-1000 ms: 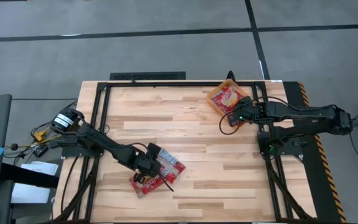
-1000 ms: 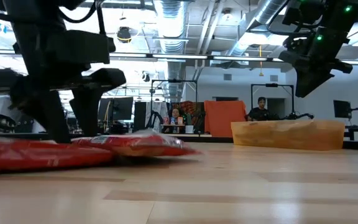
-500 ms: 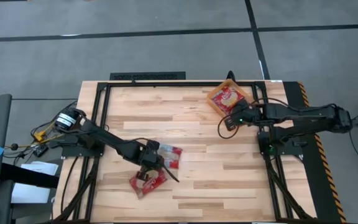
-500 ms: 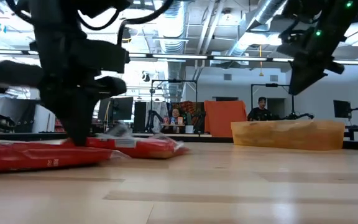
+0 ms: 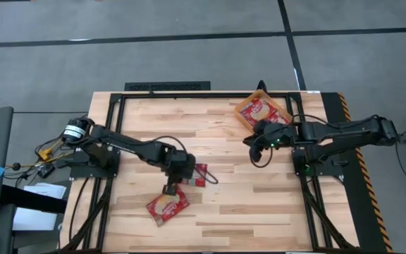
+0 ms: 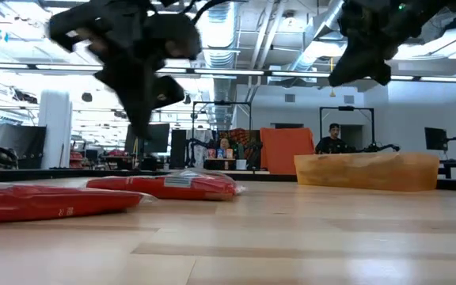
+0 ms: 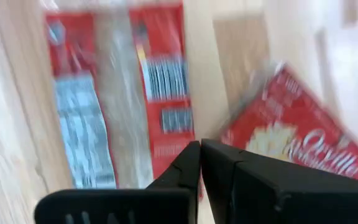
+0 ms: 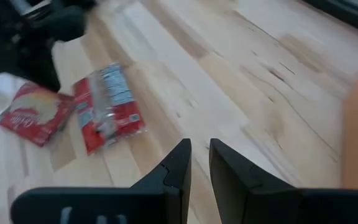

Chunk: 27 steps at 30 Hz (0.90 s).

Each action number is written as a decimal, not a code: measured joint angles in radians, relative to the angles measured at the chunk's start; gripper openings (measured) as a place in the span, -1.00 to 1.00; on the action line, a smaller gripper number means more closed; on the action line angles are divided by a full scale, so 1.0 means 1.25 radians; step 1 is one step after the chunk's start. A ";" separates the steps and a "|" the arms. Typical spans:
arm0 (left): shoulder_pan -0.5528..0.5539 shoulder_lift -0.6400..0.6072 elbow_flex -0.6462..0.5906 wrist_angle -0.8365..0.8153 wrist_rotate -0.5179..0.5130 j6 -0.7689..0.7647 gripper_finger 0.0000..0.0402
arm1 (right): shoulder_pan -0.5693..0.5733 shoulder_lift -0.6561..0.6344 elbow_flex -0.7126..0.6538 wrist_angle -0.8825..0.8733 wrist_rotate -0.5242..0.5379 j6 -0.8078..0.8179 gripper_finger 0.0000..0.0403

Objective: Sort popcorn bags into baskets
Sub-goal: Put the red popcorn bag into the orange bin

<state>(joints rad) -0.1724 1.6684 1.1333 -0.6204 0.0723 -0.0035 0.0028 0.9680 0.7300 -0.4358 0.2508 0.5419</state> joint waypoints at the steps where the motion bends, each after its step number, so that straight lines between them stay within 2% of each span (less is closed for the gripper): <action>1: 0.007 0.000 0.007 0.000 0.012 0.006 -1.00 | 0.007 0.000 0.000 0.006 0.000 -0.012 -0.59; 4: 0.025 0.000 0.019 -0.014 0.016 0.012 -1.00 | 0.022 0.000 0.000 0.002 0.000 -0.022 -0.54; 6: 0.037 0.000 0.023 -0.014 -0.028 0.006 -1.00 | 0.027 0.000 0.000 -0.012 -0.001 -0.022 -0.45; 10: 0.065 0.000 0.023 -0.018 -0.115 -0.011 -0.99 | 0.041 0.002 0.000 -0.017 -0.001 -0.016 -0.21; 13: 0.092 0.000 0.023 -0.023 -0.115 0.004 -0.90 | 0.040 0.002 0.000 -0.017 -0.001 -0.016 -0.01; 16: 0.126 0.000 0.023 -0.035 -0.077 0.013 -0.70 | 0.040 0.002 0.000 -0.018 0.001 -0.015 0.16; 19: 0.154 0.000 0.016 -0.017 -0.033 0.021 -0.42 | 0.040 0.002 0.000 -0.019 0.002 -0.015 0.25; 23: 0.175 0.001 -0.015 0.004 -0.008 0.023 0.02 | 0.040 0.002 0.000 -0.019 0.002 -0.015 0.26; 27: 0.181 0.001 -0.055 0.023 0.016 0.040 0.32 | 0.040 0.002 0.000 -0.023 0.009 -0.014 0.26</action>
<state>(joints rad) 0.0544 1.6699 1.0644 -0.5922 0.0929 0.0471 0.0528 0.9705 0.7300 -0.4640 0.2616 0.5243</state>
